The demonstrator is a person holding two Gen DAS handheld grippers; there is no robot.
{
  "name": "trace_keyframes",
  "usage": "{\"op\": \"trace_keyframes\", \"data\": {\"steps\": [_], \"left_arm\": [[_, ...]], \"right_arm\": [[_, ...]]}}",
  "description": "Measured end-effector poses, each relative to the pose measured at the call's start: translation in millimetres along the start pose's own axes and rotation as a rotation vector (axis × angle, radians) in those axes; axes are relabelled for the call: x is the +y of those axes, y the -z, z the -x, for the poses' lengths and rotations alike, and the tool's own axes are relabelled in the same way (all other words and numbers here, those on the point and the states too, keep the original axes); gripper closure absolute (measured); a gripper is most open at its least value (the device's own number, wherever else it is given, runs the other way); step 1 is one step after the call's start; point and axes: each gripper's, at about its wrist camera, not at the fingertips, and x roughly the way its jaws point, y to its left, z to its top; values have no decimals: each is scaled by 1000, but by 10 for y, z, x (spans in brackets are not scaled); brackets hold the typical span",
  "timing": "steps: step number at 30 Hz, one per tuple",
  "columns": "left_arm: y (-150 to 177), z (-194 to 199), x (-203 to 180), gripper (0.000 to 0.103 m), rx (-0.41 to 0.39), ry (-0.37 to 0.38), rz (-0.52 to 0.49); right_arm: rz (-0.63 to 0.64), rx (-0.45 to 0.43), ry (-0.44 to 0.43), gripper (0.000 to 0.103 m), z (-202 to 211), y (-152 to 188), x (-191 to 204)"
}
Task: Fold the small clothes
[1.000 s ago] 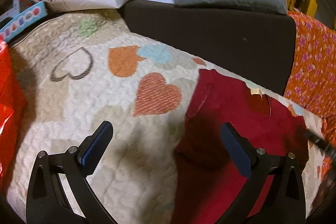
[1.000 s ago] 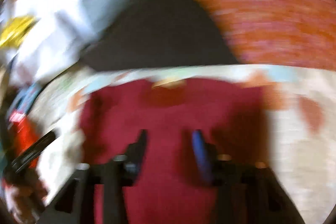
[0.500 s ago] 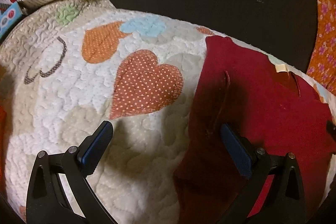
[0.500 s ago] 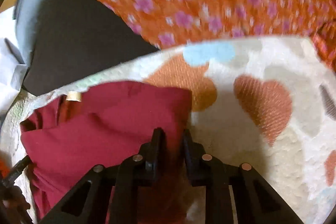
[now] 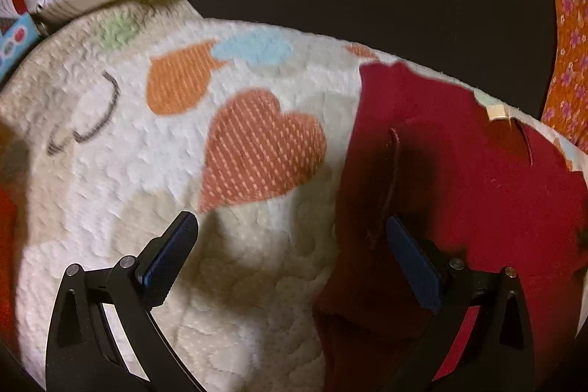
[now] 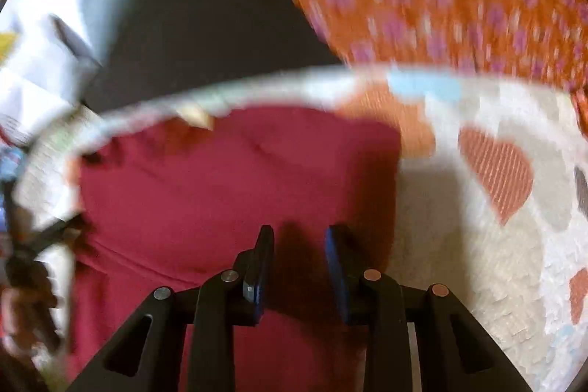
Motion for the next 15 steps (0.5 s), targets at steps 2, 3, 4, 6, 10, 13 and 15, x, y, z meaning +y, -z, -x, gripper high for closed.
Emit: {"op": "trace_keyframes", "data": {"steps": [2,3,4,6,10,13,15], "left_arm": [[-18,28,-4,0,10,-3,6],[-32,67,-11,0,11,-2,0],[-36,118,-18,0,5,2,-6],[-11,257,-22,1,-10,8,-22],[143,578,12,1,12,80,-16],[307,845,44,1,43,118,-1],[458,1053,74,1,50,151,7]], "right_arm": [[-27,-39,-19,76,67,8,-27],[-44,-21,-33,76,141,5,-34],[-63,-11,-56,76,234,15,-42],[-80,-14,-104,76,488,107,-61],[-112,17,-150,64,940,471,-200],[-171,59,-205,60,1147,799,-292],[-210,94,-233,58,1239,1052,-335]]}}
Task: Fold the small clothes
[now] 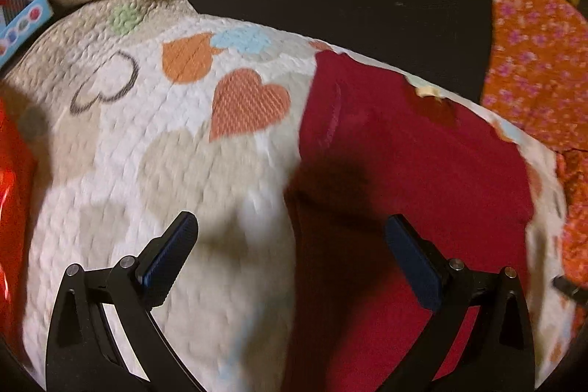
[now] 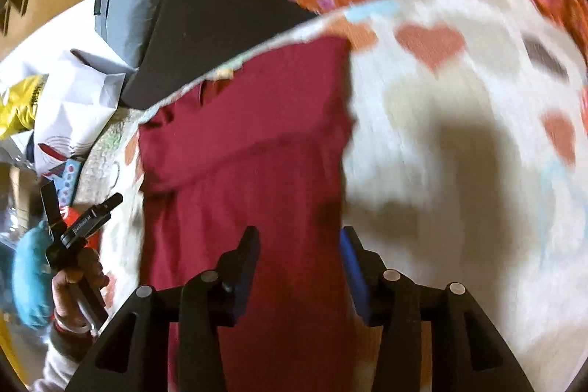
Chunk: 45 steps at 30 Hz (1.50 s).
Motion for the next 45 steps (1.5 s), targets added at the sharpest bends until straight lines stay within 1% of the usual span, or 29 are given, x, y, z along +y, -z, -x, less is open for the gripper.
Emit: {"op": "trace_keyframes", "data": {"steps": [2,4,8,13,17,21,25,27,28,29,32,34,41,45], "left_arm": [[184,143,12,1,11,6,-1],[393,241,34,1,46,14,-8],[810,379,59,1,128,49,-22],[1156,538,114,1,155,62,-4],[1381,605,108,1,180,78,-3],[1510,585,74,1,209,79,-11],[1609,545,87,1,245,44,-22],[1663,519,94,1,271,42,-7],[1685,517,86,1,271,40,-7],[1709,524,50,1,261,25,-30],[1744,486,-56,1,266,-19,-98],[1767,472,-91,1,262,-36,-120],[1773,433,-188,1,259,-51,-139],[1796,387,-183,1,256,-55,-149]], "right_arm": [[-7,55,-25,57,33,265,-34],[11,94,-5,56,65,540,-49],[-13,117,7,54,111,863,-148],[-49,135,-2,54,110,1160,-197],[-78,123,-24,53,144,1262,-229],[-74,140,-30,53,108,1340,-219],[-52,143,-23,53,119,1388,-200],[-54,145,-26,53,119,1400,-183],[-55,146,-28,53,124,1409,-193],[-55,148,-28,53,125,1418,-199],[-56,153,-34,53,117,1446,-214],[-61,152,-37,53,118,1456,-222],[-53,155,-32,52,124,1492,-207],[-58,152,-40,50,120,1506,-210]]}}
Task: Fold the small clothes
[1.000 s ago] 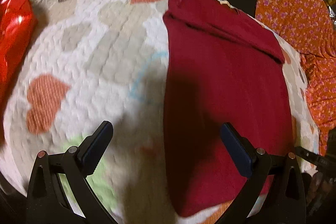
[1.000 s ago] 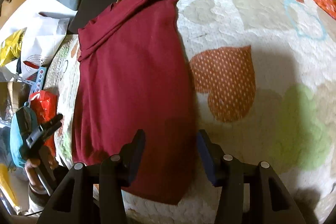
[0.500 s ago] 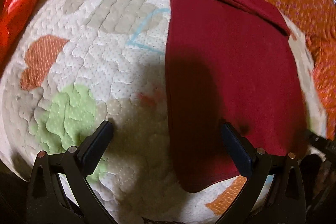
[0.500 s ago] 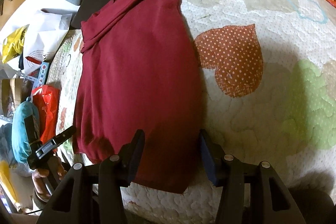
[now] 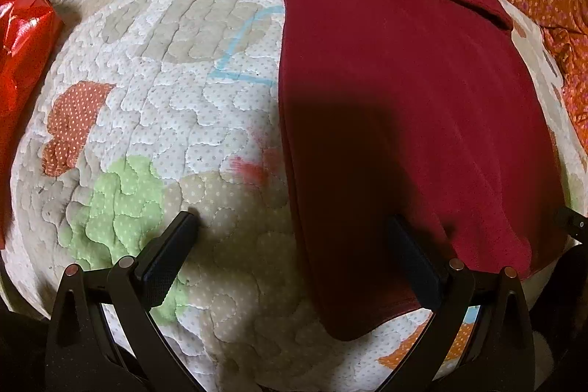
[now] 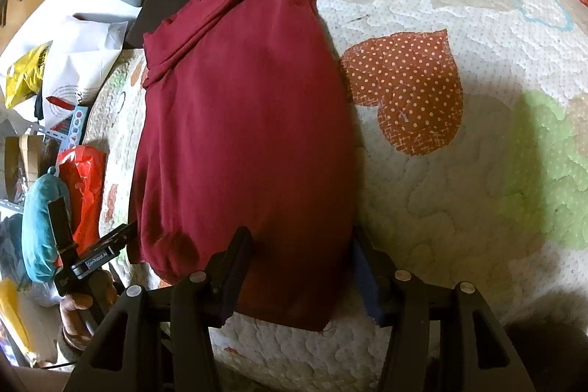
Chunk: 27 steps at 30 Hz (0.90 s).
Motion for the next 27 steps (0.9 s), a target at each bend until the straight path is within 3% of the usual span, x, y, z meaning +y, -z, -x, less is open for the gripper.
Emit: {"op": "trace_keyframes", "data": {"steps": [14,15,16,18,19,20,21,22,23,27], "left_arm": [[70,-44,-42,1,27,15,-16],[74,-37,-39,1,33,27,-11],[81,-22,-38,5,32,41,-5],[113,32,-57,29,13,50,-14],[126,53,-70,35,8,55,-28],[133,78,-76,50,2,57,-43],[128,92,-76,82,3,80,-45],[117,100,-53,93,16,120,-33],[82,102,-12,95,38,175,-3],[-98,161,67,96,44,266,28]], "right_arm": [[-8,-10,-77,48,-3,19,-49],[5,-5,-86,54,-12,20,-23],[22,7,-102,66,-37,31,31],[32,45,-150,80,-126,46,99],[33,52,-165,86,-162,43,126],[40,54,-176,89,-177,28,157],[51,54,-193,89,-173,6,194],[63,47,-227,90,-145,-22,248],[74,33,-270,90,-99,-64,319],[127,-36,-382,90,127,-333,567]]}}
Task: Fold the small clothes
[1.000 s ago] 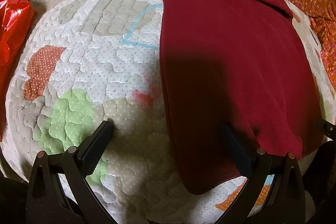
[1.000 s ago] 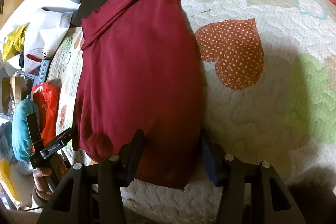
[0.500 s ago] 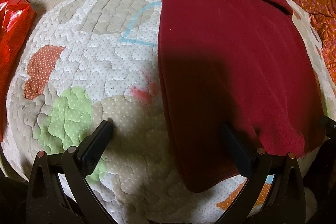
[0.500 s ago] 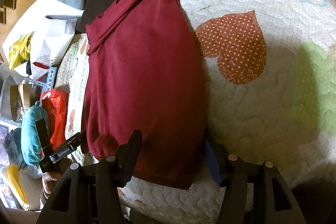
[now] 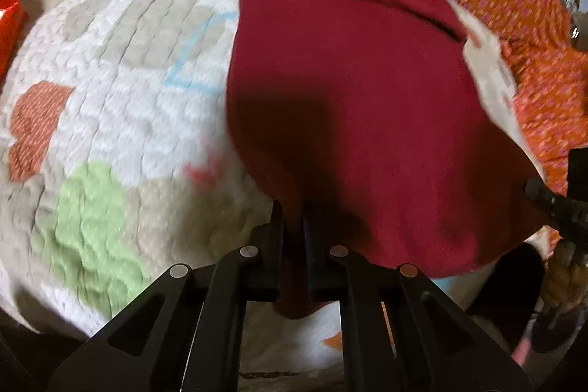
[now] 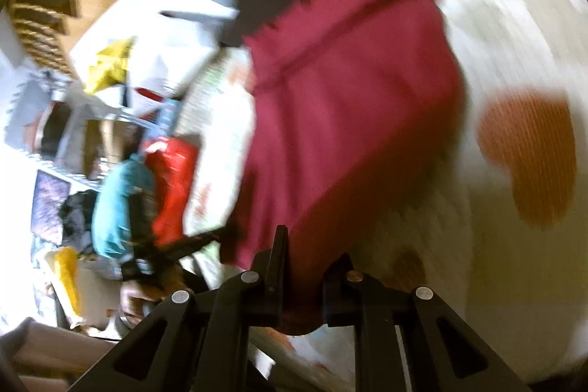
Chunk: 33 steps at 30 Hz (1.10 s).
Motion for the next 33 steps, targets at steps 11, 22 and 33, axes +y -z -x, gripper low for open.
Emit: {"op": "trace_keyframes", "data": {"steps": [11,22,33], "left_arm": [[-1402,367,-184,96,-189,34,-58],[-2930,-336,225,94,-239,-35,107],[-2968,83,160,62,-354,-59,48]], "right_arm": [[44,-172,-60,90,-7,-1495,83],[-72,-224,184,72,-892,-2978,-715],[-15,-417,87,54,-202,-2777,-630]]}}
